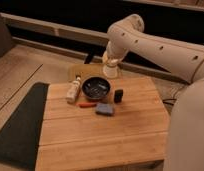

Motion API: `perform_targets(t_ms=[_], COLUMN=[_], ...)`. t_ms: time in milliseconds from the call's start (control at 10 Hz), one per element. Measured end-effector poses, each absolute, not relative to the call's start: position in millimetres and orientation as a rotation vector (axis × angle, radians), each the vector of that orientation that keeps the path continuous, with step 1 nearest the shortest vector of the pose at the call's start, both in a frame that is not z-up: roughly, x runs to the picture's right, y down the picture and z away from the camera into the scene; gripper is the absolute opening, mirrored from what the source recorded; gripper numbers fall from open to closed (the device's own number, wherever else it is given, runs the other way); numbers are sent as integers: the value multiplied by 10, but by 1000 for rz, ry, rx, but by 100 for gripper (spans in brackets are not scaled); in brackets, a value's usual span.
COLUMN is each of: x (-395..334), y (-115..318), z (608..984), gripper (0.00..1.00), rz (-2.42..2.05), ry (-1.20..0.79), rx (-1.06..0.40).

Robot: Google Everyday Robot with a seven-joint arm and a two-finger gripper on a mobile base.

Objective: Place the ceramic cup over the eraser

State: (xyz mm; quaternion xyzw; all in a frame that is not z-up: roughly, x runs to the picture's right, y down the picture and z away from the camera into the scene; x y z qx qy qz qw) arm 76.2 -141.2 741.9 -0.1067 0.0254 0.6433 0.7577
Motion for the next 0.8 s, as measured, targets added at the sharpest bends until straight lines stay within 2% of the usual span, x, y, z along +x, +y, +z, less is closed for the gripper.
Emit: perform_targets(t_ms=[200,800], x=[953,915], y=[-1202,-1189], z=[7403,7403], gripper=[0,0], rz=[1444,1437], ry=[105,106], rx=[-239,-239])
